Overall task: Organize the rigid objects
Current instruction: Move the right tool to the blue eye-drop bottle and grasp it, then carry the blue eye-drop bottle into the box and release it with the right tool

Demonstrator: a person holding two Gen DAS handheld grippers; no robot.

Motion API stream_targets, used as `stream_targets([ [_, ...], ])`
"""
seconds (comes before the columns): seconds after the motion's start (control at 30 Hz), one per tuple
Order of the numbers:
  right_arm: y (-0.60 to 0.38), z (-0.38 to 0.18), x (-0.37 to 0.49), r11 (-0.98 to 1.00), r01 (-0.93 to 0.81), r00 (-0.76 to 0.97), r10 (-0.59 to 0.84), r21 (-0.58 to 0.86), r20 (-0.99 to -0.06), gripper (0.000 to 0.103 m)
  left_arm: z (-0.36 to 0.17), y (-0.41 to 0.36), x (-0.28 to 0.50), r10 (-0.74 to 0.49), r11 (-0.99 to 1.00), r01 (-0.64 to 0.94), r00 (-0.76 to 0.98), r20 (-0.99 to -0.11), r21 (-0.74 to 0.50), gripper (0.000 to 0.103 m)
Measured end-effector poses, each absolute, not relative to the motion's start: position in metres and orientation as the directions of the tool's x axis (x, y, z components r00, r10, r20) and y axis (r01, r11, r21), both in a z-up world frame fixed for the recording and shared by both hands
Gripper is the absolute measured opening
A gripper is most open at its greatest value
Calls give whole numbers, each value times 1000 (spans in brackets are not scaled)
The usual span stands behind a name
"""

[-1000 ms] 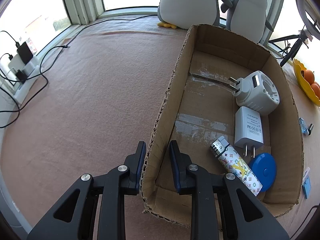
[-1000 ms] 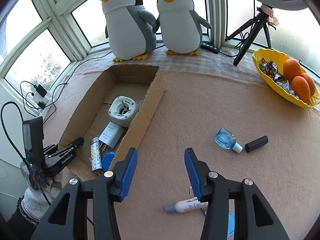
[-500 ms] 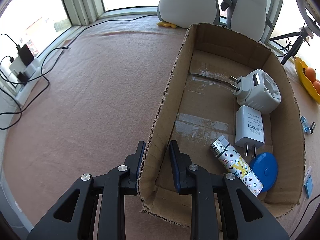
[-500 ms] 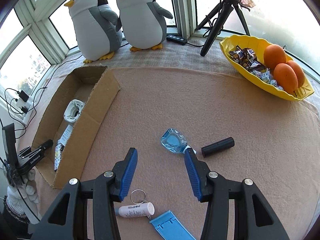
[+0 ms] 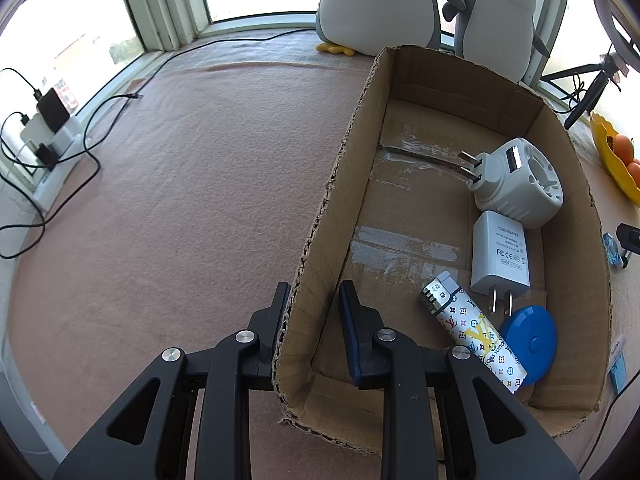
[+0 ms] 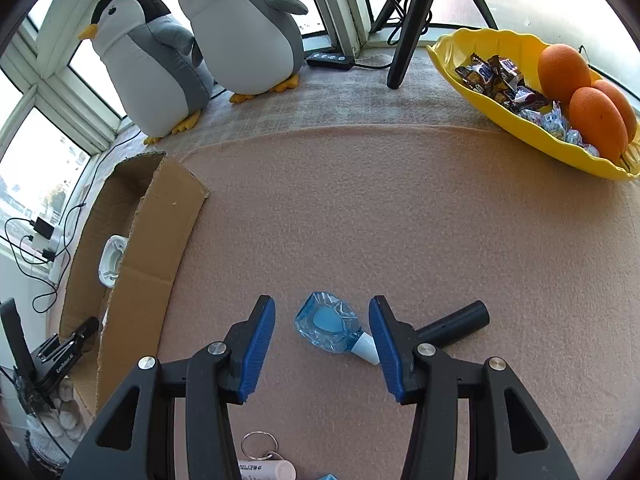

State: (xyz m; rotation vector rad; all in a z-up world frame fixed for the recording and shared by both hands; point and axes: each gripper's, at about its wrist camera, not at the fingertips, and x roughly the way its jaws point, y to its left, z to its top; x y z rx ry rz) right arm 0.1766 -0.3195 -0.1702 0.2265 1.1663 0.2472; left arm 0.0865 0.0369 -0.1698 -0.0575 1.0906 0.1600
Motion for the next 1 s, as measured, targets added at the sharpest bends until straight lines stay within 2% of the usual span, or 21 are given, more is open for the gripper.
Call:
stream_targets([
  [0.3,-309,-179,179,951,-109,323,310,290,-894,45,-170,37,86,98,987,-156,453,-886,29,23],
  [0.43,-299,-180,174,961,-147,317,272,236,-909,45,-170,38,86,98,987,-157,453,-886,29,23],
  [0.63,-284,-185,168,977,-203,340,136,68,-930,45,-170,38,86,97,987,-156,453,-886,28,23],
  [0.87,-280,-184,164,973,-229,349,118,38,-930,44,-171,39,86,93,987,-159,454,-886,22,23],
  [1.0,-278,-182,162,971,-237,351,115,30,-929,30,-171,39,87,90,987,-159,454,-886,19,23],
])
